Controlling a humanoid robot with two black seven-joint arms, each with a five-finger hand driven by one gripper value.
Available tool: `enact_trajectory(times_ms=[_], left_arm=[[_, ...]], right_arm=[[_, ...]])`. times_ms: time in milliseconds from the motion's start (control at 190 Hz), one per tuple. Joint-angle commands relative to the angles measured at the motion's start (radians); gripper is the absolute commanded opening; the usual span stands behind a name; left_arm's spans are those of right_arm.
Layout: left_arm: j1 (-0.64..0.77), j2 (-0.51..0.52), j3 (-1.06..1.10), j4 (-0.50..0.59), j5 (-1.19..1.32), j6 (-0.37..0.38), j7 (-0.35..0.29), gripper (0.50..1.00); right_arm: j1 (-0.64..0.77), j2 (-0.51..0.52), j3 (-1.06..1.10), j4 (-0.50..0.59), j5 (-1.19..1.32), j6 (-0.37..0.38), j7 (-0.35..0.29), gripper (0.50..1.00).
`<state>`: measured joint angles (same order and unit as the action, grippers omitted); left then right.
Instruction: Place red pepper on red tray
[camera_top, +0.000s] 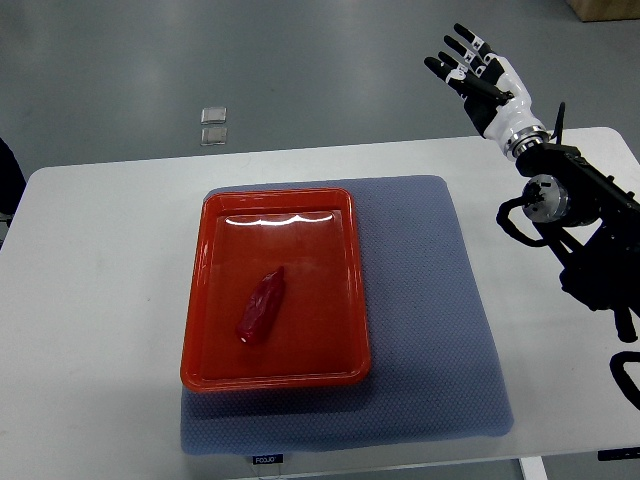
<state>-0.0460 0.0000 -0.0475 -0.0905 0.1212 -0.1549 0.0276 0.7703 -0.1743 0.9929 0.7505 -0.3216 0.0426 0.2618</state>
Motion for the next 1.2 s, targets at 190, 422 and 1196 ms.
enact_trajectory(times_ms=[190,422,1196], left_arm=[[0.005,0.0,0.005,0.0,0.0,0.0,0.0,1.0],[0.011,0.0,0.005,0.0,0.0,0.0,0.0,1.0],[0.009,0.0,0.002,0.0,0.0,0.0,0.0,1.0]], right_arm=[[-0.052,0.047,0.001,-0.027,0.197,0.002,-0.007,0.913],[-0.069,0.064,-0.005,-0.043,0.191,0.023,0.02,0.915],[-0.098,0.065,-0.025,-0.063,0.111,0.019,0.045,0.915]])
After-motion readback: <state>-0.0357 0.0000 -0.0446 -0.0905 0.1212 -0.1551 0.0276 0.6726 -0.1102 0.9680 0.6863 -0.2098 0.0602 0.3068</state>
